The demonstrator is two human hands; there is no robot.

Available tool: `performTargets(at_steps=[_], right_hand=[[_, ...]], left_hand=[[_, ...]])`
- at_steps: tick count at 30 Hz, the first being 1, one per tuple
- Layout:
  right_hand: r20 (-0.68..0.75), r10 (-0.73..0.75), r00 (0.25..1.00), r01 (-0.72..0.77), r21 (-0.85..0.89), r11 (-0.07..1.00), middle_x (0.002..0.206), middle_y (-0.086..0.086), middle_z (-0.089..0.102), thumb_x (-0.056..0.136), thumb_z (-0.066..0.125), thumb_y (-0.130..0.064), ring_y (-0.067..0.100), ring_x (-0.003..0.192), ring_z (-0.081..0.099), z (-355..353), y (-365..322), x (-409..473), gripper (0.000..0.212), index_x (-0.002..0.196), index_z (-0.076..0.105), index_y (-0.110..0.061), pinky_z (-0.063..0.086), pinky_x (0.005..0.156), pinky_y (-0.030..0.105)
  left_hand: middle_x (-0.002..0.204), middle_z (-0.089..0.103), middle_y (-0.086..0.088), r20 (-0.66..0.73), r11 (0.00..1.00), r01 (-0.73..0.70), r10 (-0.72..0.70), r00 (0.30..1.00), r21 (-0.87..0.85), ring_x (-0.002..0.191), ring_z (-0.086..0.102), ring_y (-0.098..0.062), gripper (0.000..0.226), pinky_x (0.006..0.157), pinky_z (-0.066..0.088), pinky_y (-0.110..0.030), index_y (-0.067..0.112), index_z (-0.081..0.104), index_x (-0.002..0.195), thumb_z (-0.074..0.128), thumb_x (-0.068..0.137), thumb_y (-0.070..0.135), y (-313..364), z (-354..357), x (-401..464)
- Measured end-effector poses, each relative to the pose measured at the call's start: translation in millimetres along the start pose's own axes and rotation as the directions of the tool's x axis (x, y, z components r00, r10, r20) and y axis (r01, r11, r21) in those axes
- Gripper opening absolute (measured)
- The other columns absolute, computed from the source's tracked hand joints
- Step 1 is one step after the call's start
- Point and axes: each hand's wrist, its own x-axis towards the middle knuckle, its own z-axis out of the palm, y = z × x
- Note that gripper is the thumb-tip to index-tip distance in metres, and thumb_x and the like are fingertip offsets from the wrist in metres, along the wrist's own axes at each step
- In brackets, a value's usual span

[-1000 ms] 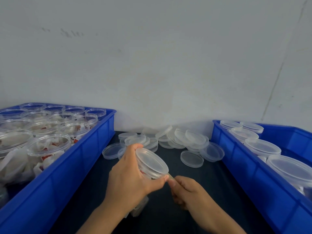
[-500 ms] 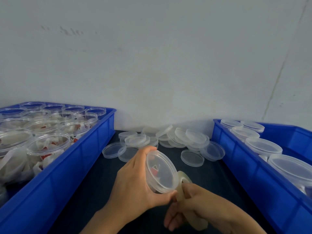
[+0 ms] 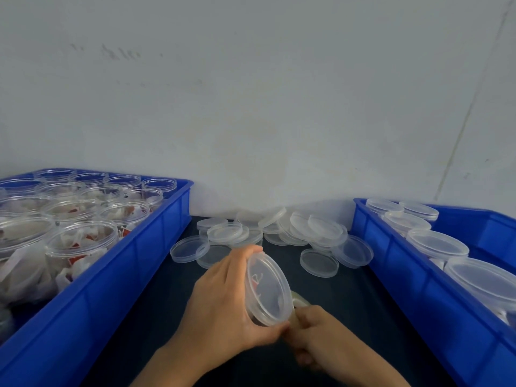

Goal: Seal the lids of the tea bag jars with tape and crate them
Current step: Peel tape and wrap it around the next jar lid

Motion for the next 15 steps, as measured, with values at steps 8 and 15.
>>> performTargets(at_steps=[8,15], right_hand=[[0.002,-0.086,0.996,0.084,-0.231,0.969,0.075,-0.01,0.051,0.097,0.053,-0.032,-0.002,0.062,0.046,-5.7,3.8,0.8,0.023,0.105,0.063,-0.014,0.04,0.065,0.016],[-0.205,-0.167,0.964,-0.03,-0.712,0.701,0.1,-0.005,0.06,0.101,0.041,-0.028,0.013,0.094,0.061,1.7,2.6,7.3,0.006,0.099,0.043,-0.022,0.043,0.081,0.026]], left_hand=[[0.124,0.048,0.031,0.001,1.0,-0.013,0.013,1.0,-0.024,0.117,0.046,0.011,0.097,0.091,0.032,0.0,0.043,0.03,0.132,0.074,0.051,0.073,-1.8,-4.6,-0.4],[0.121,0.048,0.031,0.006,1.0,-0.009,0.009,1.0,-0.029,0.112,0.045,0.017,0.096,0.092,0.03,0.001,0.042,0.03,0.131,0.071,0.049,0.072,7.6,-5.4,-3.2]])
